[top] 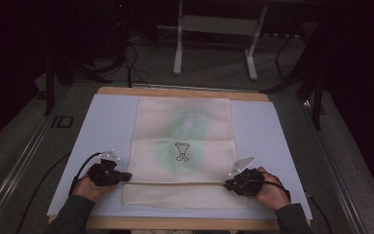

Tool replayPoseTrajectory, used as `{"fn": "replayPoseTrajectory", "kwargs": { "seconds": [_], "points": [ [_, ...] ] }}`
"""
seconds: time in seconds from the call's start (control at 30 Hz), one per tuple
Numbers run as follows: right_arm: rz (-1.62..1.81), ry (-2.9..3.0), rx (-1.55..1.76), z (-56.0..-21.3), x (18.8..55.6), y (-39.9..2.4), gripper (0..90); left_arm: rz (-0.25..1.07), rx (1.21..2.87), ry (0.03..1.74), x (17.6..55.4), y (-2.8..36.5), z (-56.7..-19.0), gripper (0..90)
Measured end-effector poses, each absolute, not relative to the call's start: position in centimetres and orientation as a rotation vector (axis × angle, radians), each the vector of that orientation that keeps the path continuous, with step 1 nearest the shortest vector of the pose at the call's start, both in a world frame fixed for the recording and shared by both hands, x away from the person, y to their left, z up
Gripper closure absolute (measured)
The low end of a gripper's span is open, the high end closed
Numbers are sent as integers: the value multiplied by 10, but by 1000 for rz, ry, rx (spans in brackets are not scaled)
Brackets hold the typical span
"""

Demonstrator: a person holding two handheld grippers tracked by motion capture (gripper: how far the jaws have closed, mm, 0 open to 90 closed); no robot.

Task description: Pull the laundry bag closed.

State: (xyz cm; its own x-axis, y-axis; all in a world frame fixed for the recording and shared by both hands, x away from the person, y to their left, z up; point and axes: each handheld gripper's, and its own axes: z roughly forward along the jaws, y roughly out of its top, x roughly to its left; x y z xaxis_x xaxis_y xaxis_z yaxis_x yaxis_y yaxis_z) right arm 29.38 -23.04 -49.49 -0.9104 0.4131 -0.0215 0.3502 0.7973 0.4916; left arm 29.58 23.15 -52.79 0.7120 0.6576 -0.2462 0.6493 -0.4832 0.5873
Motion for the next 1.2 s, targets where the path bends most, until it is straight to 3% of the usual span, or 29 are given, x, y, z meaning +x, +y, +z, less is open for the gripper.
{"fn": "replayPoseTrajectory", "kwargs": {
  "seconds": [0.6, 0.83, 1.2],
  "points": [
    [791, 2847, 756, -499, 297, -275, 817, 17, 2238, 996, 295, 231, -528, 900],
    [868, 2848, 787, -501, 299, -278, 667, 10, 2227, 994, 296, 232, -528, 899],
    [978, 2615, 1001, -502, 309, -295, 584, 116, 2142, 1039, 293, 245, -520, 885]
  ]
}}
